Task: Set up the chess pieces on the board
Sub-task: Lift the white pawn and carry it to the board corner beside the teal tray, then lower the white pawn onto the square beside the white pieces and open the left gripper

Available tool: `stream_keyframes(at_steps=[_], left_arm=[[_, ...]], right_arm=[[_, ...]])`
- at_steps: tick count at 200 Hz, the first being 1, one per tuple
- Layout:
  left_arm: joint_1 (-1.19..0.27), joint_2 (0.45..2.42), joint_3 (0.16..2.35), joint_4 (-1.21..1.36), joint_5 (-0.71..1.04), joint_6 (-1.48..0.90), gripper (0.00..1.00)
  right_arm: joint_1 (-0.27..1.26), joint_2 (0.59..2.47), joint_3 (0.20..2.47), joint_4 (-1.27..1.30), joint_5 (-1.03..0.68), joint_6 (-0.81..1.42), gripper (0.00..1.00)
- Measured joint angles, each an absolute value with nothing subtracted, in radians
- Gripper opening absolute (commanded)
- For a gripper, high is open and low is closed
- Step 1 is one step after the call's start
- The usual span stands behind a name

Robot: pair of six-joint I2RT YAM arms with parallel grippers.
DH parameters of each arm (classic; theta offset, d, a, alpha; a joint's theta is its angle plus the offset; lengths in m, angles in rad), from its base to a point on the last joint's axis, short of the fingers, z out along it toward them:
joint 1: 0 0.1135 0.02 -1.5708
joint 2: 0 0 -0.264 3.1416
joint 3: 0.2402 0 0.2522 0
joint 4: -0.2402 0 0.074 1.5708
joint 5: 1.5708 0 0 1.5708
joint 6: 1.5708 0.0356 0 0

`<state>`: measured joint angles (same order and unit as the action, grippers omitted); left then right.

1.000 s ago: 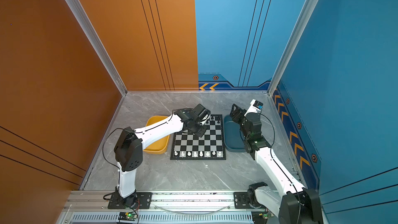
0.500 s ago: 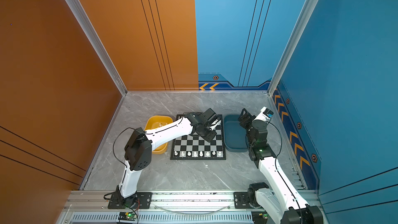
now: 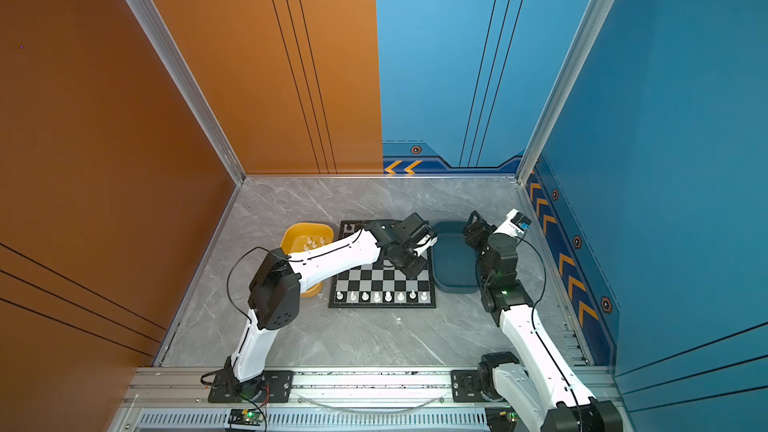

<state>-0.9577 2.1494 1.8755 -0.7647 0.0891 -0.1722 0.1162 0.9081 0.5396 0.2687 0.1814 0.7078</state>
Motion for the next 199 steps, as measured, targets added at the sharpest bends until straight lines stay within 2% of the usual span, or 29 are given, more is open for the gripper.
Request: stream_keyframes(at_steps=[199], left_arm=[[-0.996,2.225,1.915,-0.768,0.163,-0.173,0.00]], right_arm=[[0.104,0.893,0.529,0.269,0.181,0.715,0.76]])
